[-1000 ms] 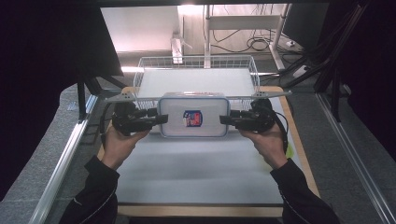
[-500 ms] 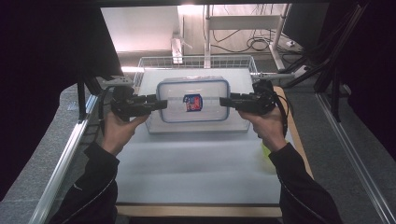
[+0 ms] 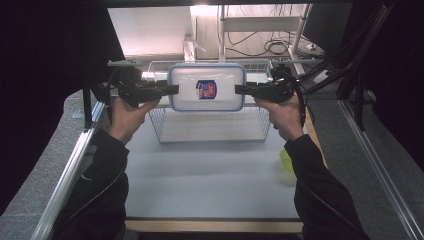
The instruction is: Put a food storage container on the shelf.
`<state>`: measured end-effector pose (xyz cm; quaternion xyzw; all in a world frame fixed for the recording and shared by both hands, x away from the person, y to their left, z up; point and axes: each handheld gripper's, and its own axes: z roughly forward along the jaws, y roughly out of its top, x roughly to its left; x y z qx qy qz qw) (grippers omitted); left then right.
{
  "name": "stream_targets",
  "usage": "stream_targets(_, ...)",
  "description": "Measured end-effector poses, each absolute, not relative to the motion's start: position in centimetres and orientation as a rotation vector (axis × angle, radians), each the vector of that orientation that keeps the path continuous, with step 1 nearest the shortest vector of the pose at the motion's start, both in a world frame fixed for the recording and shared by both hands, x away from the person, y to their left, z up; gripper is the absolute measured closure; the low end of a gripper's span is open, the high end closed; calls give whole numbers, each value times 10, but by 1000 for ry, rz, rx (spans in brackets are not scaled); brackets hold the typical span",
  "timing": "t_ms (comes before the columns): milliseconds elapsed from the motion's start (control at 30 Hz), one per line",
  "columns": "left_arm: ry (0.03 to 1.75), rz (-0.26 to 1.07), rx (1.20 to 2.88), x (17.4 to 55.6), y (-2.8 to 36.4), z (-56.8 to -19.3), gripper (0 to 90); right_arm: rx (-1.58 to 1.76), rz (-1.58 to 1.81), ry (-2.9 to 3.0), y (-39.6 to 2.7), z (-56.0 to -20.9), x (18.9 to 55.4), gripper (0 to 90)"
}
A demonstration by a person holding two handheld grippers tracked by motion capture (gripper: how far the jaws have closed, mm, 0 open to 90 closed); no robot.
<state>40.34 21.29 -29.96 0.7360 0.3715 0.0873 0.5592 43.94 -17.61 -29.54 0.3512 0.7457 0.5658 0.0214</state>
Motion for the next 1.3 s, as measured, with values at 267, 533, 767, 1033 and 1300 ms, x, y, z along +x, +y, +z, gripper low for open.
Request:
stream_targets(267, 903, 172, 1719, 425, 214, -306, 506, 1118, 1740, 2312, -175, -295, 461, 520)
stream_targets(533, 931, 144, 1697, 437, 214, -316, 505, 1145, 1717, 2318, -173, -298, 476, 516)
stream_targets(767, 924, 159, 1694, 438, 213, -321, 504, 1173, 1733, 2311, -174, -304, 482, 511)
stream_targets(1033, 913, 232, 1728, 437, 208, -319, 483, 1125, 1672, 2292, -171, -302, 483, 497)
stream_targets(1300, 929, 291, 1763, 441, 203, -316, 437, 1094, 1559, 2291, -162, -299, 482, 513)
